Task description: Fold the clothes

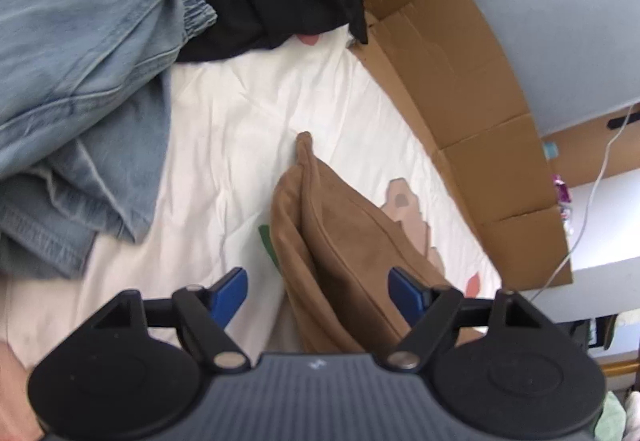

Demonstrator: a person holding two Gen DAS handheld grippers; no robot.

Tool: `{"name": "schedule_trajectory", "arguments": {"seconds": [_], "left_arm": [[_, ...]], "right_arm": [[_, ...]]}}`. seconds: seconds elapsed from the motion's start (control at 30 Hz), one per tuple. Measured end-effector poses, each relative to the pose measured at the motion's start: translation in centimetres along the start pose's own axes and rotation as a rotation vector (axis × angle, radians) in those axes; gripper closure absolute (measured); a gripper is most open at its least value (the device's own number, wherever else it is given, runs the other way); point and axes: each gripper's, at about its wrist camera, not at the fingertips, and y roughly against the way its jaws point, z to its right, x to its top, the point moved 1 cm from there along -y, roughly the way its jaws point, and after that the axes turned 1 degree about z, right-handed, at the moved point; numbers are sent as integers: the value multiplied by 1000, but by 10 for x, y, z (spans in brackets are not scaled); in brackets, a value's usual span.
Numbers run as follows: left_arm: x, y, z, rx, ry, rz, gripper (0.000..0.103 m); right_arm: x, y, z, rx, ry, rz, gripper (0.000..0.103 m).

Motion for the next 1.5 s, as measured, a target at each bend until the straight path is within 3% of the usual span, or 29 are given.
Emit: {"name": "schedule_trajectory", "arguments": {"seconds": [0.2, 0.47, 0.6, 0.7, 0.8, 0.83, 1.13, 1.27, 1.5], "left_arm": [[18, -32, -11, -10, -8, -69, 22], [32, -72, -26, 8, -35, -152, 24], [34, -80, -23, 8, -53, -139, 40], [37, -90, -27, 13, -19, -178, 67], [39, -92, -25, 27, -31, -185, 86], [40, -90, -21, 30, -44, -178, 87], [43, -60, 52, 38, -215, -154, 91], [34, -49, 102, 101, -373, -165, 91], [25, -48, 163, 160, -493, -210, 92]], "right_arm": [[-3, -7, 1, 2, -64, -7, 99], [-9, -12, 14, -13, -349, -2, 99], [-16, -13, 13, -19, -433, 8, 99], [-21, -12, 13, -24, -484, 11, 99], [-27, -12, 12, -30, -533, 15, 99], [-28, -11, 12, -35, -542, 19, 99], [-43, 26, 17, -94, -662, 91, 99], [-53, 46, 19, -120, -724, 129, 99], [-73, 80, 34, -158, -817, 200, 100]]}}
